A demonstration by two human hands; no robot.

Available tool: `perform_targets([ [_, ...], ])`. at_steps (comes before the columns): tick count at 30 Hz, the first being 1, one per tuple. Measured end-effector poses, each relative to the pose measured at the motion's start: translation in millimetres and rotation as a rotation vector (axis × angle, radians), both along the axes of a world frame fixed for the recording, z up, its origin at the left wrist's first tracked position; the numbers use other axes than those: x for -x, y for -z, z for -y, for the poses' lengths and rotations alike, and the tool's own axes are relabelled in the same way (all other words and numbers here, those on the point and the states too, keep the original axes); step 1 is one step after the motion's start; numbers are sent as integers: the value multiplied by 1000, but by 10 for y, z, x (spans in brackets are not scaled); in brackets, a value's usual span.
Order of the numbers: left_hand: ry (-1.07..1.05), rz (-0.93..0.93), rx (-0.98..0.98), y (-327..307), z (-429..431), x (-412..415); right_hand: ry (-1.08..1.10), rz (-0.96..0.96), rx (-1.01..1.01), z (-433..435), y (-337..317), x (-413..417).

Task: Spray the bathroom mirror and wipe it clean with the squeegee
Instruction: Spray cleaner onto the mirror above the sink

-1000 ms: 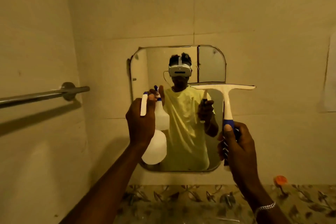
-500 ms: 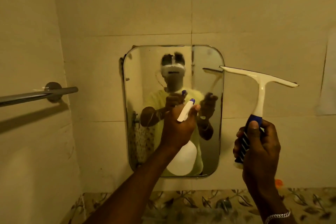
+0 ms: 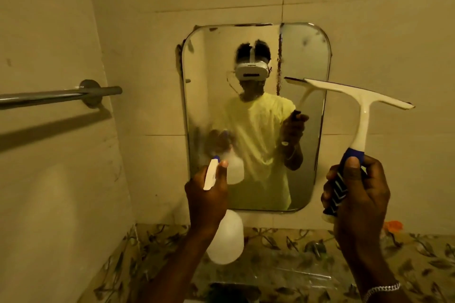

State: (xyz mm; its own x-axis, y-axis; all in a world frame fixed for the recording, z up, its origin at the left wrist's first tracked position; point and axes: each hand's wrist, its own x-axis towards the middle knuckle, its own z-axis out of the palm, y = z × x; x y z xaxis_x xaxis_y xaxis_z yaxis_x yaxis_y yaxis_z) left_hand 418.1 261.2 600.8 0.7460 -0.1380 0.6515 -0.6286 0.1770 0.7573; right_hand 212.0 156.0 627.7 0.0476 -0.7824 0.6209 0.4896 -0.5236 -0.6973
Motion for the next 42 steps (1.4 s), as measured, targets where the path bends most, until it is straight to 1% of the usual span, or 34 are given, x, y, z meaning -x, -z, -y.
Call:
perform_targets([
  [3, 62, -14, -65, 106, -38, -49, -15, 3, -6, -30, 29, -10],
  [8, 259, 51, -136, 102, 54, 45, -17, 23, -17, -43, 45, 70],
  [12, 346, 134, -213, 192, 262, 271, -8, 29, -18, -52, 44, 143],
  [14, 379, 181, -281, 246, 340, 391, -5, 29, -18, -58, 47, 173],
  [17, 425, 160, -326, 350, 364, 446, 4, 22, -19, -75, 76, 208],
  [19, 407, 141, -320, 447, 305, 427, -2, 20, -19, -93, 117, 214],
  [22, 346, 65, -226, 652, 142, 388, -16, 7, -37, -125, 187, 187],
  [25, 235, 36, -163, 894, -41, 286, -37, -5, -62, -161, 263, 125],
  [28, 97, 7, -156, 1130, -200, 135, -57, -16, -71, -187, 337, 73],
  [30, 57, 6, -184, 1275, -270, 71, -66, -22, -78, -204, 369, 55],
  [31, 81, 3, -201, 1324, -292, 60, -66, -23, -80, -213, 376, 50],
  [33, 200, 1, -248, 1369, -303, 61, -60, -22, -86, -229, 388, 47],
  [38, 486, 68, -380, 1292, -108, 143, -44, -24, -107, -212, 445, 106],
  [40, 527, 109, -397, 1250, 24, 252, -27, -21, -130, -198, 458, 130],
  [42, 518, 139, -407, 1204, 152, 363, -24, -18, -147, -192, 458, 149],
])
